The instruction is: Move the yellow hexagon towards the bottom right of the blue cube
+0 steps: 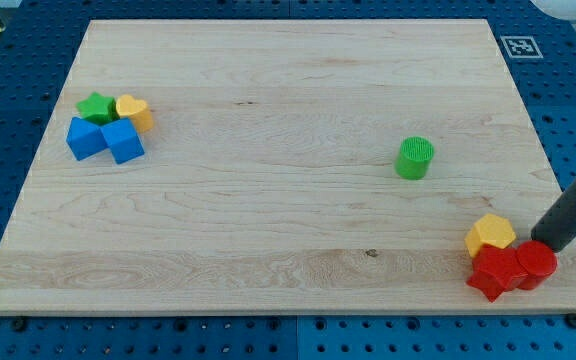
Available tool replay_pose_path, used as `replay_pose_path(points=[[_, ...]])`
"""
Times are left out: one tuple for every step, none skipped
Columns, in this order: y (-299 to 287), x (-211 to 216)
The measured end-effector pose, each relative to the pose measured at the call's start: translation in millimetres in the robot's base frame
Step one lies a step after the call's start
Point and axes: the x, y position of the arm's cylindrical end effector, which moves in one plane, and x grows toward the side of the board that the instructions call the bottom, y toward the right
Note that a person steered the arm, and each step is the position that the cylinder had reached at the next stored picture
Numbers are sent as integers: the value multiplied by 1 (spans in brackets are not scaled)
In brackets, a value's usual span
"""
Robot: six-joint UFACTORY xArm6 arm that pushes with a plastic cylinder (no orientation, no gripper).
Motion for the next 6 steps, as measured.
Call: replay_pose_path(points=[[-5,3],[-14,11],[-15,15],[-23,15],[-55,-1],[-92,-41]])
